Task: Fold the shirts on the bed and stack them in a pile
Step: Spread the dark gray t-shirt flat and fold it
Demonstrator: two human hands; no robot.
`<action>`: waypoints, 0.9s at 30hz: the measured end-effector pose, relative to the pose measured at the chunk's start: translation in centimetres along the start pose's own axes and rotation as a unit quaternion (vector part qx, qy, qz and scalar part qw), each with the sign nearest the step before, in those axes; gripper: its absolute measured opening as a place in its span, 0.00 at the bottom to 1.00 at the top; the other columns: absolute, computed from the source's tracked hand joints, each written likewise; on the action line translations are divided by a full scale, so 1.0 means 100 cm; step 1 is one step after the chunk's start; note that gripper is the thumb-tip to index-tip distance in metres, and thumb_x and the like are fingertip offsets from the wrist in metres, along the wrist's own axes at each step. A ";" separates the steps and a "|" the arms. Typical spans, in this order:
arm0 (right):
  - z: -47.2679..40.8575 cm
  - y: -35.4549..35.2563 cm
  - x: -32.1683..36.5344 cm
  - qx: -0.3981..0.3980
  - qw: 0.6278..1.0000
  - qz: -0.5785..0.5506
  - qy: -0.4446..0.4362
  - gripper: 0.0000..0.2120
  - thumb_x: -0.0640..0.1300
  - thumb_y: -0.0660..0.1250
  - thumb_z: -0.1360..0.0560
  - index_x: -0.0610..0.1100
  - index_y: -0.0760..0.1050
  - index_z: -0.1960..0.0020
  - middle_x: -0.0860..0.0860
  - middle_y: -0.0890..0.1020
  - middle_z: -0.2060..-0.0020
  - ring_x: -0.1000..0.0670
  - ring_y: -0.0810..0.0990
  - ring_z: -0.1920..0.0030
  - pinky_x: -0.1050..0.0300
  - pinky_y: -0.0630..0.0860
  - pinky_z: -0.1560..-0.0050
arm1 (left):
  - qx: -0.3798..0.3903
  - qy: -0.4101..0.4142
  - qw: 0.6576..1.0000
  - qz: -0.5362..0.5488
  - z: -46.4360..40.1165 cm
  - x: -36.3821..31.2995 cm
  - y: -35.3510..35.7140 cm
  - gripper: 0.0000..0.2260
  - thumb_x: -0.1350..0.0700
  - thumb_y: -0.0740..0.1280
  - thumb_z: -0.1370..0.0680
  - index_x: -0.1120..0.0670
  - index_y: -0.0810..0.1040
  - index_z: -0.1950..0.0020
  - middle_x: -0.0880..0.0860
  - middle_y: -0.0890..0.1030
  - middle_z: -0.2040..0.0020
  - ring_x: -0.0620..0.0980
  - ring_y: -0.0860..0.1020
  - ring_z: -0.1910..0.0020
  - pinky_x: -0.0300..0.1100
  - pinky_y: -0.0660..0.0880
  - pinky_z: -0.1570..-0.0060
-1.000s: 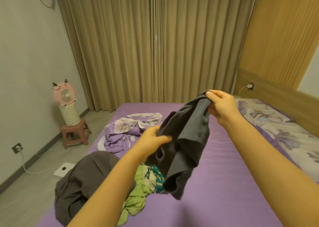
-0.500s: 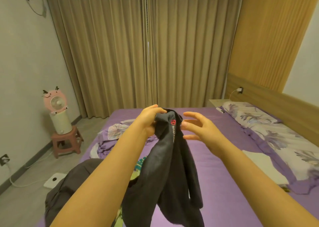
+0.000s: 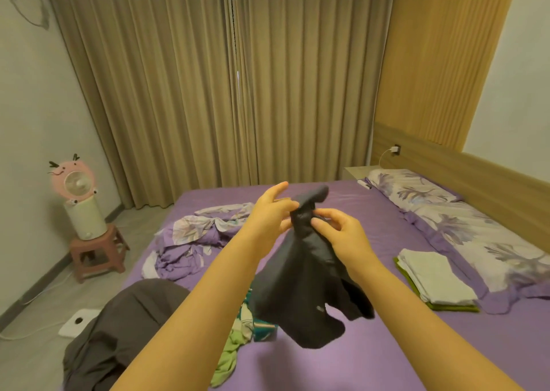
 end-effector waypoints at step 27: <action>0.033 -0.176 -0.089 0.245 0.956 -0.074 0.144 0.18 0.44 0.71 0.28 0.50 0.74 0.39 0.52 0.82 0.46 0.50 0.81 0.44 0.53 0.79 0.44 | -0.054 0.240 0.878 -0.411 -0.022 0.015 0.168 0.07 0.52 0.65 0.21 0.55 0.76 0.54 0.49 0.77 0.61 0.45 0.74 0.60 0.36 0.69 0.62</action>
Point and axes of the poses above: each hand's wrist, its own z-axis away from the middle knuckle, its own y-axis out of the palm, x = y × z, the point moved 7 cm from there along -z, towards the middle knuckle
